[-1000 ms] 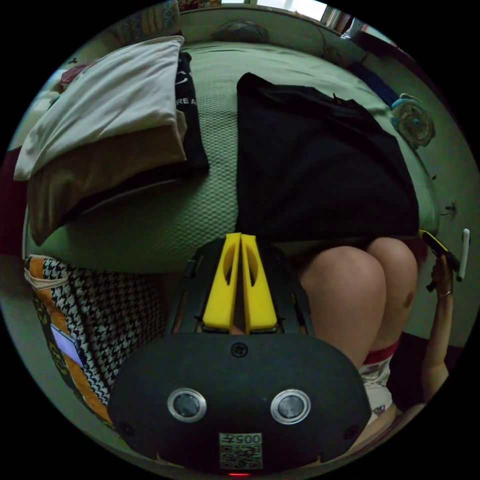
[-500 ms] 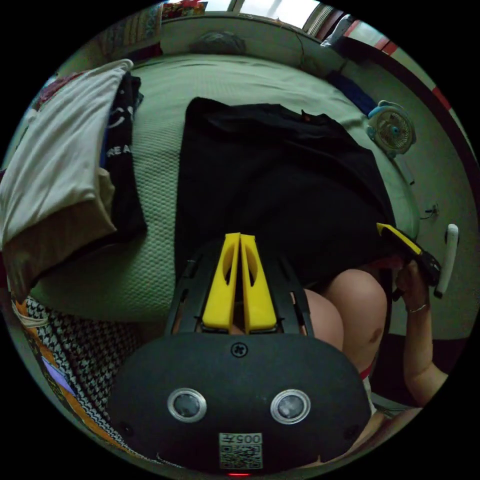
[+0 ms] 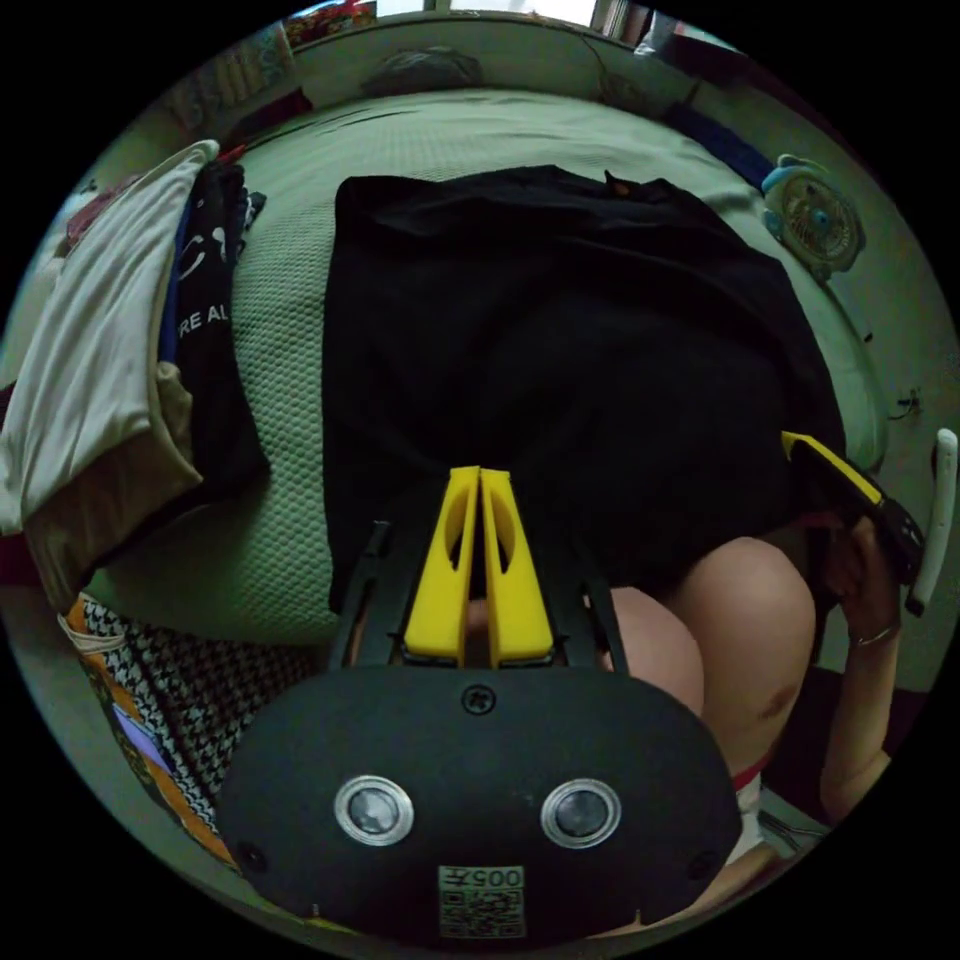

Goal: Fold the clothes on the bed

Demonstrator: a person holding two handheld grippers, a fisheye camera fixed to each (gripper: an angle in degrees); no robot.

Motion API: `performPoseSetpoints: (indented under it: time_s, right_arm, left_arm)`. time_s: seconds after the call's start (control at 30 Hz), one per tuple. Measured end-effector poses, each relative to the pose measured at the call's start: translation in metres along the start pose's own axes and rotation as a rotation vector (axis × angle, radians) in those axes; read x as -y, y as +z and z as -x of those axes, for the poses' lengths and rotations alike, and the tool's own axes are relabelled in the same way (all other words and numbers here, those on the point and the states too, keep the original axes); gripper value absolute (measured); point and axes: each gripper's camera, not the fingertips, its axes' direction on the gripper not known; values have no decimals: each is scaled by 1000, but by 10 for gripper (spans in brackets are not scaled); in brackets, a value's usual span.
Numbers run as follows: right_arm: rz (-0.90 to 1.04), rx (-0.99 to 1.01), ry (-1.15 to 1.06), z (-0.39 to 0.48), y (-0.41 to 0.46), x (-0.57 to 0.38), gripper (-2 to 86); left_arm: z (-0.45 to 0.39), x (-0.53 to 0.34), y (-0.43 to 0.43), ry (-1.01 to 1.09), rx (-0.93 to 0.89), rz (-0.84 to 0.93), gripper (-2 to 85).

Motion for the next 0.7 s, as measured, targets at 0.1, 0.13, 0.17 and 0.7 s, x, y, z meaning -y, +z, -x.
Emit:
performPoseSetpoints:
  time_s: [0.1, 0.13, 0.17, 0.7]
  right_arm:
    - [-16, -10, -54, 5, 0, -2, -11]
    - [-24, -23, -89, 8, 0, -4, -11]
    - [-31, -38, -135, 12, -1, -6, -11]
    - [-224, 147, -141, 22, -49, 57, 22]
  left_arm:
    - [-3, 4, -1, -13, -37, 0, -6]
    - [-4, 6, -2, -23, -60, -1, -6]
    - [-4, 6, -2, -25, -70, -2, -6]
    - [-37, 65, -70, -50, -29, -188, -1]
